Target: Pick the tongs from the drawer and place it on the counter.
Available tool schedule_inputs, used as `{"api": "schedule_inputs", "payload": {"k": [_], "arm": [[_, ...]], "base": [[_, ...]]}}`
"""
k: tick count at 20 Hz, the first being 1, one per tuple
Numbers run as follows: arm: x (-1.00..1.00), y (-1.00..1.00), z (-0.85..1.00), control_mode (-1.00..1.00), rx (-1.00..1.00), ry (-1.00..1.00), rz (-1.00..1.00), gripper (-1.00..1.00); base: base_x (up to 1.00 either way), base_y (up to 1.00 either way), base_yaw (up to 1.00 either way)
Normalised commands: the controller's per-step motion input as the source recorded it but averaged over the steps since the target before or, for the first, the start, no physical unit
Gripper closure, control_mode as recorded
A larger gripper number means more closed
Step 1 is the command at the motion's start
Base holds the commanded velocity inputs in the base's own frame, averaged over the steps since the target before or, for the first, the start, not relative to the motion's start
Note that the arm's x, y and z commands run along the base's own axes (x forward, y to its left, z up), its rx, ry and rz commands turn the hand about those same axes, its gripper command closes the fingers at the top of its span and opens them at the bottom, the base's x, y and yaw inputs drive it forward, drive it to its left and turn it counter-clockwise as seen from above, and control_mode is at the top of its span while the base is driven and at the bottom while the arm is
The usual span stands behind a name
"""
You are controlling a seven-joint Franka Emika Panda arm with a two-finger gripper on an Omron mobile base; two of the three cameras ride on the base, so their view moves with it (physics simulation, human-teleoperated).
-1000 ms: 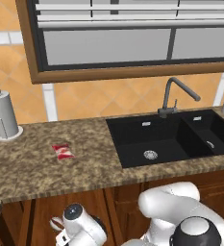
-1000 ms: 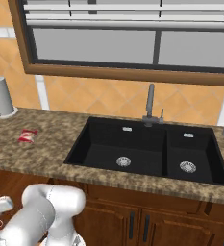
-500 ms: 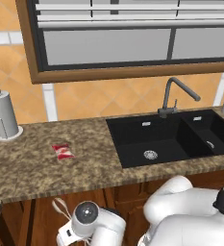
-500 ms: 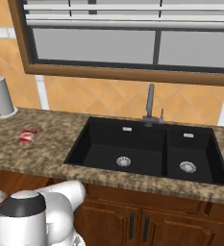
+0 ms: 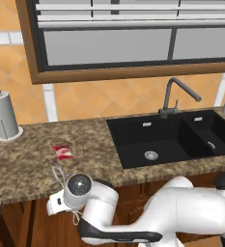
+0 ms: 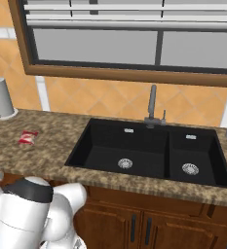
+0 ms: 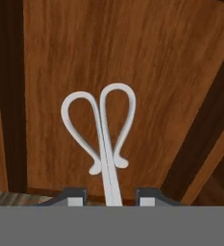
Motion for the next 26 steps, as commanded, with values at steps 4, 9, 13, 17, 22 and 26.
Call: {"api": "schedule_inputs", "payload": {"k": [4,9,13,17,22,26], "arm": [[0.98,0.53,0.46,-1.00,-0.11,0.10,-0.19,1.00],[0.63,0.13,-0.12,-1.00,-0.04,0.06,-0.02,1.00],[1.00,0.19,-0.47,-1.00,0.00,0.00,0.00,1.00],[0.99,0.79,-0.47,-1.00,0.00,0.00,0.00,1.00],[0.57,0.85,-0.36,-1.00,-0.07,0.00,0.00,-1.00],[0.06,0.11,0.81,-1.00,0.00,0.02,-0.02,-1.00]], "base": [[0.00,0.00,0.00],[0.00,0.00,0.00],[0.00,0.00,0.00],[0.00,0.00,0.00],[0.00,0.00,0.00],[0.00,0.00,0.00]]}}
